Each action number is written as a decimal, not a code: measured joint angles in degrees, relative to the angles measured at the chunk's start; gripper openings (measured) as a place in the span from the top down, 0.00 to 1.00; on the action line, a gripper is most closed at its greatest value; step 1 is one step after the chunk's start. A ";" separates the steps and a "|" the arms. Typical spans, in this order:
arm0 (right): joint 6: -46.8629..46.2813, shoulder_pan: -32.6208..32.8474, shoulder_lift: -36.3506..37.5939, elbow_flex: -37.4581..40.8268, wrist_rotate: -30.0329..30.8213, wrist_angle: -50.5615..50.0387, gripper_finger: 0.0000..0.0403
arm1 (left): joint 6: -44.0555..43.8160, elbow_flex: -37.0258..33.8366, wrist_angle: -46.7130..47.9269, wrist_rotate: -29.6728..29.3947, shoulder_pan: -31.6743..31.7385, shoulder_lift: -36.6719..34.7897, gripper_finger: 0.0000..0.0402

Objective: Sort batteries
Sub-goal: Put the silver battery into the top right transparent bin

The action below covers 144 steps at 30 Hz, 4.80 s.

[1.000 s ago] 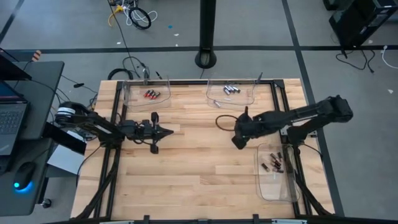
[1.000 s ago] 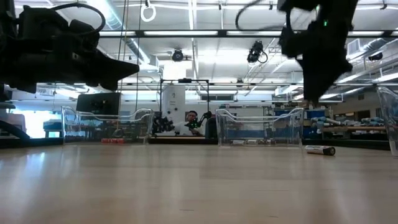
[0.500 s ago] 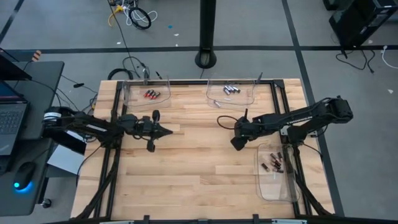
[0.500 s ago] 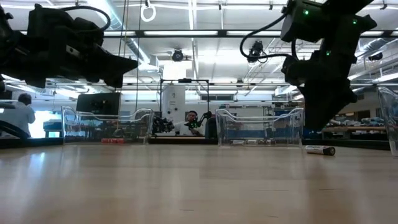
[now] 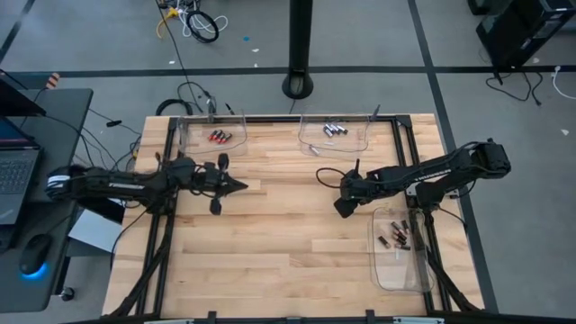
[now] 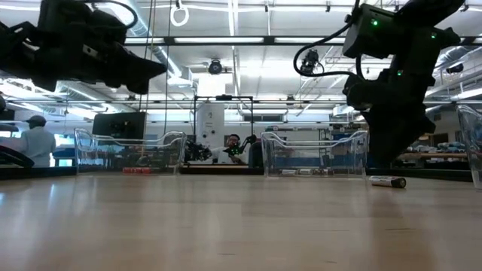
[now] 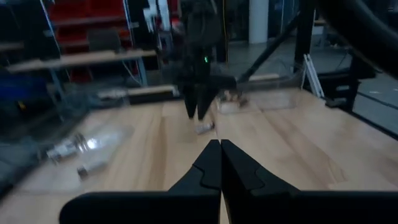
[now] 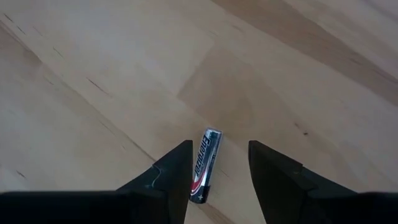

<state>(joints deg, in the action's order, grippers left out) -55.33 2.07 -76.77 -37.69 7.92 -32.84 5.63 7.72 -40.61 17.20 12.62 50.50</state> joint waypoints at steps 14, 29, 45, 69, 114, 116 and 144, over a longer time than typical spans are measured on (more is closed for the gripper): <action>2.89 0.09 -9.70 -0.35 0.02 2.08 0.59 | -0.17 -7.21 -3.46 -4.64 0.13 -10.73 0.99; 2.58 0.44 -8.72 -0.17 -0.55 2.62 0.82 | 0.13 -7.21 14.42 -4.75 0.13 -27.48 0.99; 3.75 0.44 -8.92 -13.74 -2.21 -9.20 0.97 | -1.12 -7.23 18.52 -3.54 0.13 -34.50 0.99; -22.64 5.22 -9.71 -4.17 -5.00 -12.93 0.63 | -1.16 -7.23 19.48 -3.66 0.13 -34.45 0.99; 42.31 -28.35 -9.63 -35.69 1.89 -16.46 0.85 | -0.72 -7.25 16.79 -5.22 0.13 -38.53 0.99; 44.30 -31.15 -10.43 -35.69 1.08 -16.17 0.86 | -0.39 -7.25 19.83 -5.88 0.13 -40.84 0.99; 49.54 -43.29 -39.48 -45.90 -6.10 -16.55 0.85 | -1.03 -7.27 30.16 -8.33 0.13 -50.51 0.99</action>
<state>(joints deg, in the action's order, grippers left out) -5.79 -41.22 -116.26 -83.59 1.83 -49.39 4.60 0.45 -10.45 8.86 12.75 -0.01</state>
